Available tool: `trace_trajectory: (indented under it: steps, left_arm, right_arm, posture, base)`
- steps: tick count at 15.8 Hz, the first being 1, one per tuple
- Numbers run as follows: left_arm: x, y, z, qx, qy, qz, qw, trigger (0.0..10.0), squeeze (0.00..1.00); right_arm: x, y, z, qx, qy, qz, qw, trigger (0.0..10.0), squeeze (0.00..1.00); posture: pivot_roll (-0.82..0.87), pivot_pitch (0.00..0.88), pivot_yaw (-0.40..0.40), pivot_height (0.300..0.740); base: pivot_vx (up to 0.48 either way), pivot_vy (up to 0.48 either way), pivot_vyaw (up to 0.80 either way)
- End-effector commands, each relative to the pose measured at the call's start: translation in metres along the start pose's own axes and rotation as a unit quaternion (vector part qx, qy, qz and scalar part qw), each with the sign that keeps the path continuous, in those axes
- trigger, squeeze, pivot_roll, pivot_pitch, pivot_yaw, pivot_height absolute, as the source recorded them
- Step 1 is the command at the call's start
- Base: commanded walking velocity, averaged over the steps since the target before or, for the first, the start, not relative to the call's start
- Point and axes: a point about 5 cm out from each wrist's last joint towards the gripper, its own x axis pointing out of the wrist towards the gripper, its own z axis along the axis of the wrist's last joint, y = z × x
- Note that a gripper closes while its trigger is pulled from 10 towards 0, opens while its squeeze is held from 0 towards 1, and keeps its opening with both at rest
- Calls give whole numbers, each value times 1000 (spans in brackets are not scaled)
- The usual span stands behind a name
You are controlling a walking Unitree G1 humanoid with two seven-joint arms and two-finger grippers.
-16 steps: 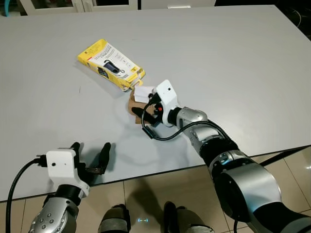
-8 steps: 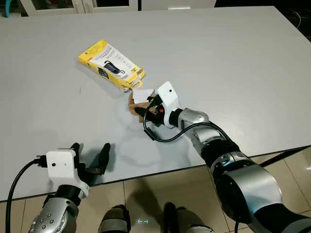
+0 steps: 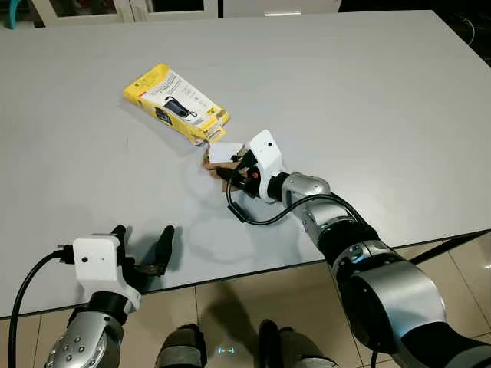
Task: Picking trash to rubbish bin
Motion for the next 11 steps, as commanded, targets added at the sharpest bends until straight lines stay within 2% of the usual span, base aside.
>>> trace_trajectory:
  steps: [1, 7, 11]
  left_arm:
    - [-2, -1, 1, 5, 2, -3, 1000, 10000, 0]
    - [0, -2, 2, 4, -1, -4, 1000, 10000, 0]
    - [6, -4, 2, 0, -7, -5, 1000, 10000, 0]
  right_arm:
    - [-8, 4, -39, 37, 71, -9, 997, 0, 0]
    - [-17, -12, -39, 48, 44, -72, 995, 0, 0]
    - [-30, -35, -25, 47, -10, -142, 989, 0, 0]
  posture:
    - [224, 235, -30, 740]
    - [212, 233, -30, 740]
    - [186, 224, -38, 740]
  base:
    - [0, 0, 0]
    - [0, 0, 0]
    - [0, 0, 0]
